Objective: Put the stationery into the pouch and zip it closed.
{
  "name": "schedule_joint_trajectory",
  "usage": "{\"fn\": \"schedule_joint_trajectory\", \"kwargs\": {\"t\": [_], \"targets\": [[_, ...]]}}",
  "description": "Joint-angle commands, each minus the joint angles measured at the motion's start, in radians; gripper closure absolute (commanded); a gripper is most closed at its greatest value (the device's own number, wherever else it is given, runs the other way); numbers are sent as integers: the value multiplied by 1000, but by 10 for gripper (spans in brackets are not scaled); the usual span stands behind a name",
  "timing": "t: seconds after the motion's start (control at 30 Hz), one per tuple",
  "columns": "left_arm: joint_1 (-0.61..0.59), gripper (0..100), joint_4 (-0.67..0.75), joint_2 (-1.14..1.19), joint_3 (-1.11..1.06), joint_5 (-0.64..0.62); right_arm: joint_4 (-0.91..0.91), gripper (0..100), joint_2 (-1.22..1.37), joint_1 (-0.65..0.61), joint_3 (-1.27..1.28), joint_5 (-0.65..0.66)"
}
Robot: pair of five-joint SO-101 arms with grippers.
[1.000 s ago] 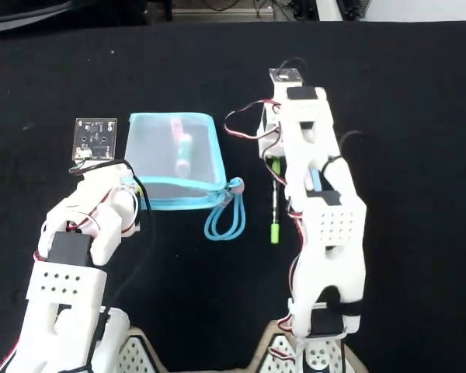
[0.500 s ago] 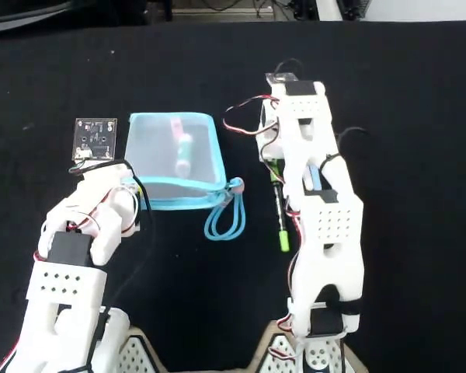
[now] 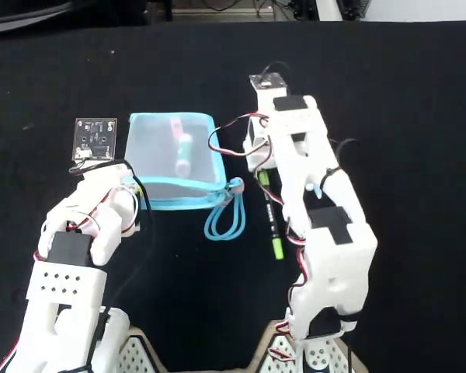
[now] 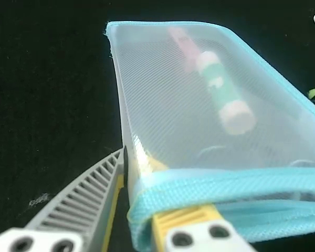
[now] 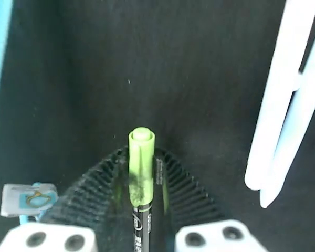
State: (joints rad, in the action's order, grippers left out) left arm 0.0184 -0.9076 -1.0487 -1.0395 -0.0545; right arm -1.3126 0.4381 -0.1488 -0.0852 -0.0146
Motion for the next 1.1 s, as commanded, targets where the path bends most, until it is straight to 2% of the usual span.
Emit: {"fn": "schedule_joint_trajectory", "kwargs": {"t": [0.0, 0.2, 0.43, 0.63, 0.7, 0.87, 1.07], "targets": [[-5, 970, 9, 5, 10, -9, 35, 970, -48, 23, -16, 15], [-5, 970, 9, 5, 8, -9, -101, 839, 108, 28, -182, 100], [-5, 970, 8, 5, 8, -9, -299, 876, 343, 32, -498, 98], [-5, 970, 8, 5, 8, -9, -400, 884, 484, 37, -707, 104], [-5, 970, 8, 5, 8, -9, -434, 970, 503, 44, -762, 98], [-5, 970, 9, 5, 8, -9, -451, 987, 460, 69, -769, 97], [-5, 970, 9, 5, 12, -9, -423, 987, 240, 44, -515, 103]]}}
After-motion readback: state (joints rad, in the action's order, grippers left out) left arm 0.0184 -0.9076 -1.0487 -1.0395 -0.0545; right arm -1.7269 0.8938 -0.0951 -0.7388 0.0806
